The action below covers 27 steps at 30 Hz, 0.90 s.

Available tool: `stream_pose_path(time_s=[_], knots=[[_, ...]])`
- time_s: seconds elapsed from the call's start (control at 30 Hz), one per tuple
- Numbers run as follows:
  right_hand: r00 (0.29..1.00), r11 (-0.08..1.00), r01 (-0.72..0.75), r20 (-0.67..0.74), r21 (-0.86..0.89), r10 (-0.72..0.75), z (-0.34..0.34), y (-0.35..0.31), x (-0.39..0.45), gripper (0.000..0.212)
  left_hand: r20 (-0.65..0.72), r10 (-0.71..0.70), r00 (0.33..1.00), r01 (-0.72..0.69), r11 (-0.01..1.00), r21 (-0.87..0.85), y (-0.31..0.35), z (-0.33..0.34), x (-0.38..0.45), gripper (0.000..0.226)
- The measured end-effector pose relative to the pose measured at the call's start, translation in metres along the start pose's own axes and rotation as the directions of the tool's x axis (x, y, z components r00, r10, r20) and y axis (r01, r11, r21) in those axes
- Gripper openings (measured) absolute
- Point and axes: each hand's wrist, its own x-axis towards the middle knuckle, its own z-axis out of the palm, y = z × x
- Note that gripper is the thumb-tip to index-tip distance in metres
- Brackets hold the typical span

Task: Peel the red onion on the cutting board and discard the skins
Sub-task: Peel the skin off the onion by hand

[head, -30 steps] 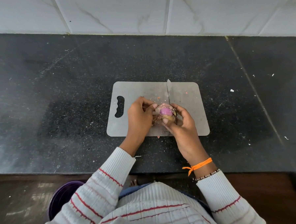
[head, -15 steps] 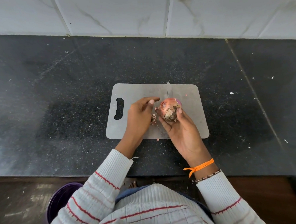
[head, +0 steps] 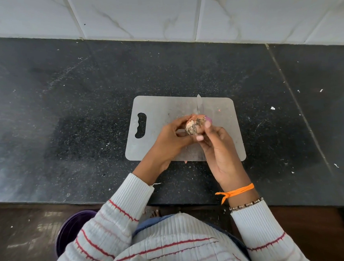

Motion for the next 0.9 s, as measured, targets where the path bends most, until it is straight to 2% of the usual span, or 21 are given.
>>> stream_pose_path(time_s=[0.07,0.13,0.2,0.27,0.33,0.47,0.67,0.73,0.9], knots=[[0.999,0.999,0.019,-0.038,-0.046,-0.021,-0.006,-0.001,0.002,0.019,-0.038,-0.014,0.999,0.013,0.999,-0.037,-0.001,-0.004,0.002,0.053],[0.994,0.980,0.054,-0.084,-0.193,-0.071,-0.012,-0.001,0.003,0.017,-0.007,-0.033,0.999,0.033,0.995,-0.091,-0.002,-0.008,0.003,0.053],[0.982,0.899,0.095,-0.110,-0.427,-0.155,-0.016,0.001,0.003,0.012,0.056,-0.052,0.997,0.061,0.982,-0.178,-0.003,-0.012,0.003,0.052],[0.965,0.830,0.161,-0.090,-0.534,-0.246,-0.015,0.000,0.001,0.014,0.113,-0.061,0.992,0.087,0.968,-0.237,-0.002,-0.014,0.002,0.050],[0.955,0.817,0.233,-0.033,-0.528,-0.294,-0.011,-0.006,0.000,0.017,0.137,-0.065,0.988,0.098,0.963,-0.251,-0.004,-0.016,0.002,0.049],[0.972,0.872,0.236,0.104,-0.429,-0.211,-0.005,-0.011,-0.002,0.021,0.117,-0.083,0.990,0.108,0.967,-0.230,-0.009,-0.015,0.002,0.051],[0.963,0.867,0.254,0.032,-0.429,-0.266,-0.002,0.000,0.002,0.016,0.011,-0.049,0.999,0.050,0.995,-0.085,-0.008,-0.009,0.001,0.049],[0.957,0.853,0.265,0.013,-0.451,-0.291,-0.002,0.001,0.004,0.010,-0.001,-0.037,0.999,0.037,0.998,-0.048,-0.008,-0.009,0.001,0.050],[0.935,0.769,0.294,0.004,-0.567,-0.354,-0.005,0.003,0.011,0.016,0.010,-0.032,0.999,0.032,0.999,-0.001,-0.008,-0.010,-0.001,0.053]])
